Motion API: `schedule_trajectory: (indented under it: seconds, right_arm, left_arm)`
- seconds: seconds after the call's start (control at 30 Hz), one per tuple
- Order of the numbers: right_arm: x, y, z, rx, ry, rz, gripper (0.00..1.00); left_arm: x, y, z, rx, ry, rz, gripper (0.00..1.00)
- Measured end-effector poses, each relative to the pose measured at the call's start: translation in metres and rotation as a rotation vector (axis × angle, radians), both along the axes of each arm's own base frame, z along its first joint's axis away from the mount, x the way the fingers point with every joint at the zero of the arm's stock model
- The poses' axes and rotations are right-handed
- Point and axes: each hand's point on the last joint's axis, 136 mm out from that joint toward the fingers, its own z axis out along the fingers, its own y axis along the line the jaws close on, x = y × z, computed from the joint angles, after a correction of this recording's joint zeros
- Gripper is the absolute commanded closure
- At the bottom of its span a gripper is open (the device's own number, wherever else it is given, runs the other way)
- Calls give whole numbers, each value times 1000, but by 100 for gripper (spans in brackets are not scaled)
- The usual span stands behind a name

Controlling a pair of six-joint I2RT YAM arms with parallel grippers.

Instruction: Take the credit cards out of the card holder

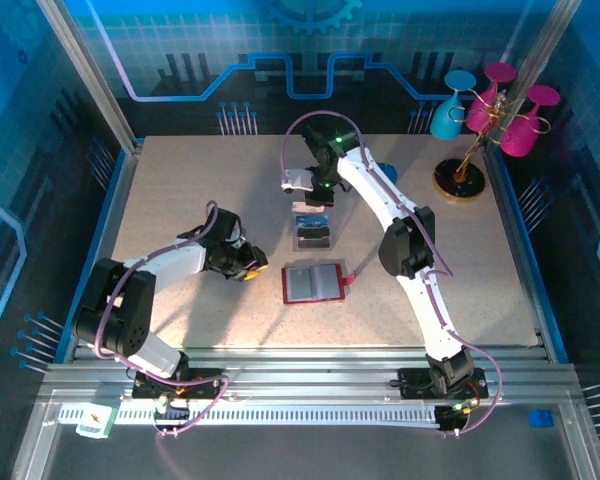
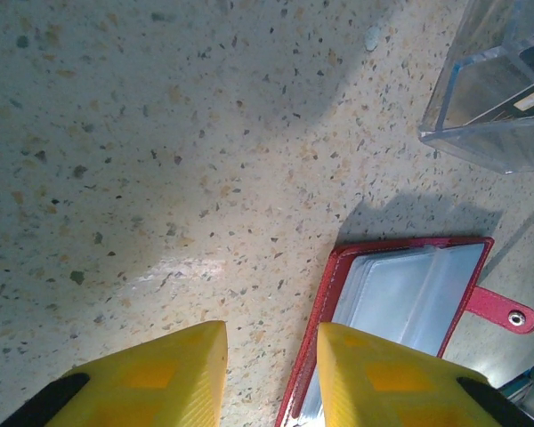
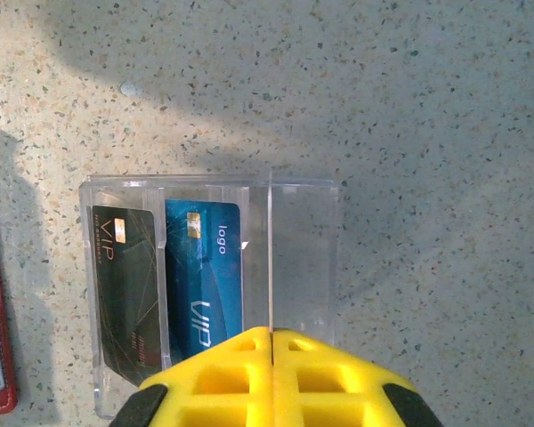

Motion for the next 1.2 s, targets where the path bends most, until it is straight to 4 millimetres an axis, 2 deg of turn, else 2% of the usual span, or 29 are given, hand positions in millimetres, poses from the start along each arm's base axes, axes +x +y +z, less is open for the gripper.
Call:
schedule_trajectory:
  seconds: [0.37, 0.87, 1.2]
  right_arm:
    - [-12, -5, -18, -24, 73, -20, 100]
    - [-19, -14, -14, -47, 92, -56, 100]
    - [-10, -22, -10, -74, 59, -106, 100]
  left_arm:
    - [-6, 2, -3, 2, 9, 0, 67]
    - [-6, 2, -2, 1, 7, 0, 67]
    - [-7, 2, -2, 1, 7, 0, 67]
